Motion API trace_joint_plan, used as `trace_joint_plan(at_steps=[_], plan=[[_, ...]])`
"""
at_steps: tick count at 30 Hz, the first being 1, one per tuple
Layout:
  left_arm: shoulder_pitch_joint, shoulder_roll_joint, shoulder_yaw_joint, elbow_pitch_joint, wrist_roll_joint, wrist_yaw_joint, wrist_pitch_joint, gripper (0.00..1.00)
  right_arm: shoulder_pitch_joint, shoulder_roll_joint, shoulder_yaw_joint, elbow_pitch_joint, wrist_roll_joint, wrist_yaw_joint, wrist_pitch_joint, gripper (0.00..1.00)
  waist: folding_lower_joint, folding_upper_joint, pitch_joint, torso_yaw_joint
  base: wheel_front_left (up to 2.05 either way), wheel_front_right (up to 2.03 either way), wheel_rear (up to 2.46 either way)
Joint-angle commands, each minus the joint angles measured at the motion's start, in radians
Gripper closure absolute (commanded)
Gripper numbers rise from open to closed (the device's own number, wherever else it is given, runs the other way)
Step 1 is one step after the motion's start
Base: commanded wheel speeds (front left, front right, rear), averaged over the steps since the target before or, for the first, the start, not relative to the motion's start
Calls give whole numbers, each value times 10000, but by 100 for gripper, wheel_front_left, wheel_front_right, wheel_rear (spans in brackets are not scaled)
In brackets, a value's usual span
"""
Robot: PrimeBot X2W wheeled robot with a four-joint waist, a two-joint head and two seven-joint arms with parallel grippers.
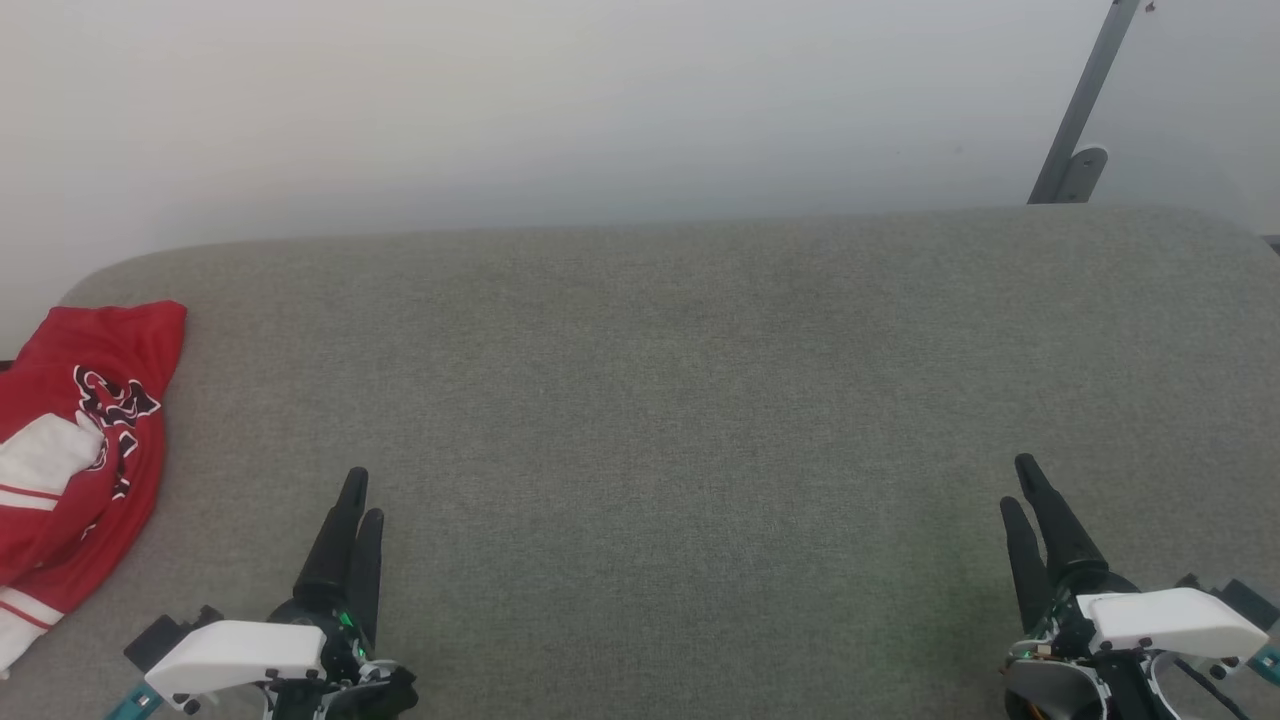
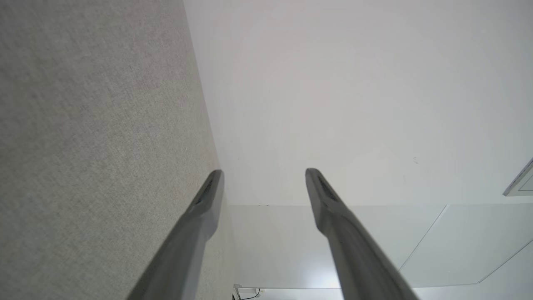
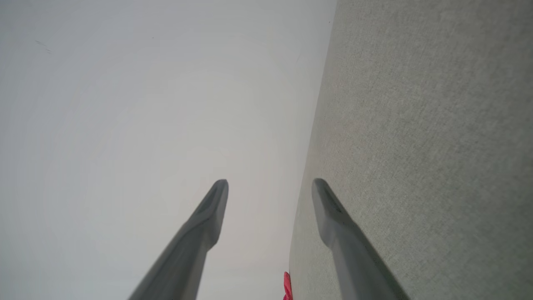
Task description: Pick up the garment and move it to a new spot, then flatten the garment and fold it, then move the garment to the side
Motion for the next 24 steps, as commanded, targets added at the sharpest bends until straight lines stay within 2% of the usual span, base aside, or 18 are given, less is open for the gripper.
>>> trace_joint_plan(at_steps=[1,8,12,17,24], plan=[[-110,44,-22,-221,40,32,-47,0,-284,-73,28,-189,-69,0,-58,0,0,0,1,-1,0,0,0],[-30,186,-217,-499,407,118,-372,0,-379,-250,271,-204,-503,1,-388,0,0,0,16,-30,0,0,0],[10,341,-304,-586,991,258,-588,0,-477,-425,431,-136,-1001,1,-590,0,0,0,22,-37,0,0,0],[60,526,-397,-623,2120,537,-822,0,-652,-691,635,28,-1930,1,-821,0,0,0,19,-49,0,0,0],[151,656,-318,-693,4048,842,-1088,0,-881,-1005,828,361,-3912,1,-1022,0,0,0,-11,-76,0,0,0]])
